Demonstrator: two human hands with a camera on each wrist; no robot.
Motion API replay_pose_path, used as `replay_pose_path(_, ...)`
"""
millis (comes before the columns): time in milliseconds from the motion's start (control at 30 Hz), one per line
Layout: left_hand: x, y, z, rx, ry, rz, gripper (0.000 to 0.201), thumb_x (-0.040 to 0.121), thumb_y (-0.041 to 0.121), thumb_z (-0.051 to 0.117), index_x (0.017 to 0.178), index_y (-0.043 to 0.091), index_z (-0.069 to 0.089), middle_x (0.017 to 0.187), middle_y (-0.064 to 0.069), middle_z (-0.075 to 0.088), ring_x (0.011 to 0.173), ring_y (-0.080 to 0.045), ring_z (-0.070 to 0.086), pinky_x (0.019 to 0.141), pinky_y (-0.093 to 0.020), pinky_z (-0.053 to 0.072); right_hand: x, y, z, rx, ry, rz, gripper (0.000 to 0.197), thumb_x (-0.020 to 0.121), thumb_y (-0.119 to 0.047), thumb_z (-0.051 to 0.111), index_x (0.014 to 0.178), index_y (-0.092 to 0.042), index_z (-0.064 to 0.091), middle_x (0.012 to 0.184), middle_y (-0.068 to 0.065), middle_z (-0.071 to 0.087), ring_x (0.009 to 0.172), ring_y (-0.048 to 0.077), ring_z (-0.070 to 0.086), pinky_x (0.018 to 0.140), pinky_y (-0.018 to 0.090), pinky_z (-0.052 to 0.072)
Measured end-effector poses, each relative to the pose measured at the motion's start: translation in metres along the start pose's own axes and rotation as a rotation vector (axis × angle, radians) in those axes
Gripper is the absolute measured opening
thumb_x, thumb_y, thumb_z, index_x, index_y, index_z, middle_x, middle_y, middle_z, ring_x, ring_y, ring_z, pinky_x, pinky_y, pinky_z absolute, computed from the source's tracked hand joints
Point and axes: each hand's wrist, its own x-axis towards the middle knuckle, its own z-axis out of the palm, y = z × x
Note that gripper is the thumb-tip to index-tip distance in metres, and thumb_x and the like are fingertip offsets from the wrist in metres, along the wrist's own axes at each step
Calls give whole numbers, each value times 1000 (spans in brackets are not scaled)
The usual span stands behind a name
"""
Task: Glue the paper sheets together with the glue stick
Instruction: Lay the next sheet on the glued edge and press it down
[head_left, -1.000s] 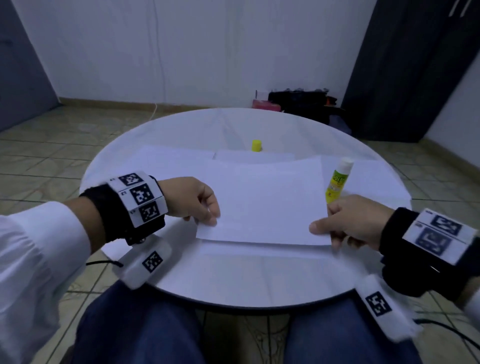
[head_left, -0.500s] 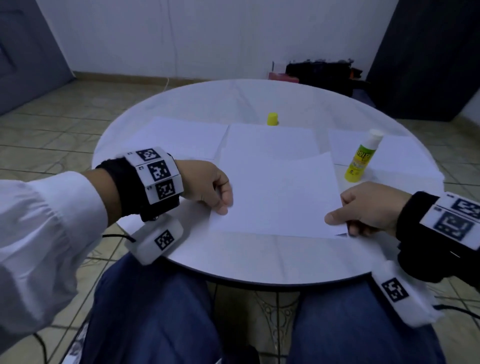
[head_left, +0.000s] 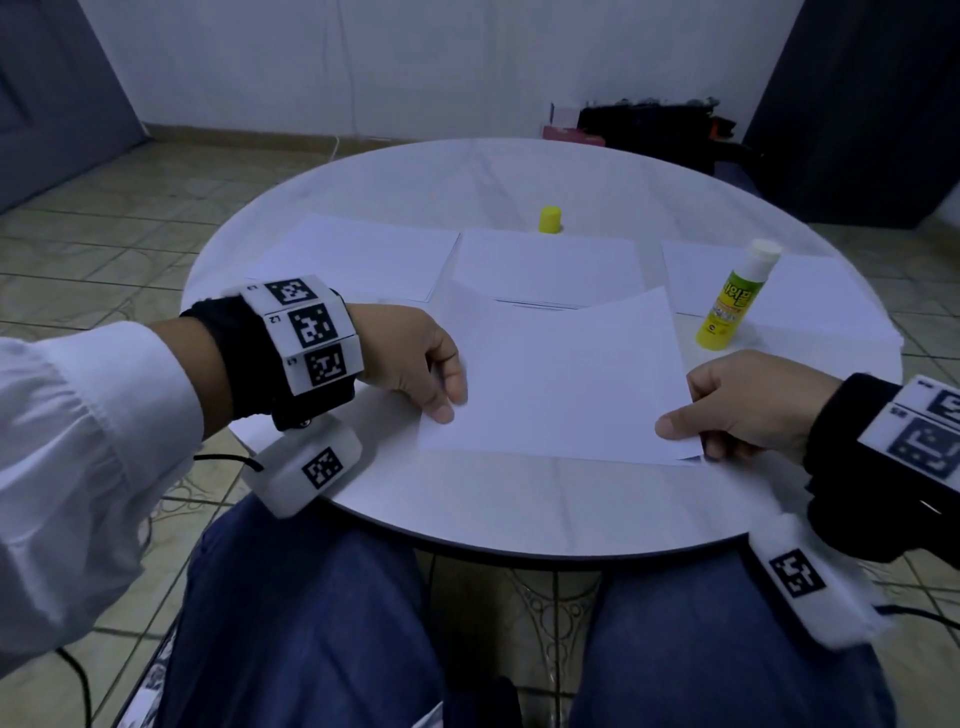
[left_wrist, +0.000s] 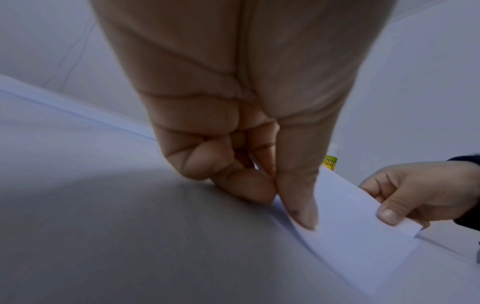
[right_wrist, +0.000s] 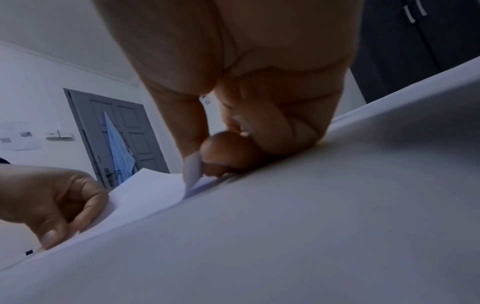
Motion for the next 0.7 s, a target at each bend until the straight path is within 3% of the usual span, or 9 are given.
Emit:
replay_pose_path(267,-3,4,0,25,22,-10,16,72,29,82,76,33,67,50,22,55,58,5,49,62,-15,35,1,1,0,-7,-3,-1,34,77,-12,75,58,-9,47,39,6,54,32,13,35,39,19,27)
replay_pose_path(700,-5,7,1,17,-5,6,17,74,26,81,80,31,67,46,27,55,48,15,48,57,-14,33,5,2,-1,-32,-19,9,25,75,-13,76,74,-6,53,41,5,55,43,18,39,43,22,28)
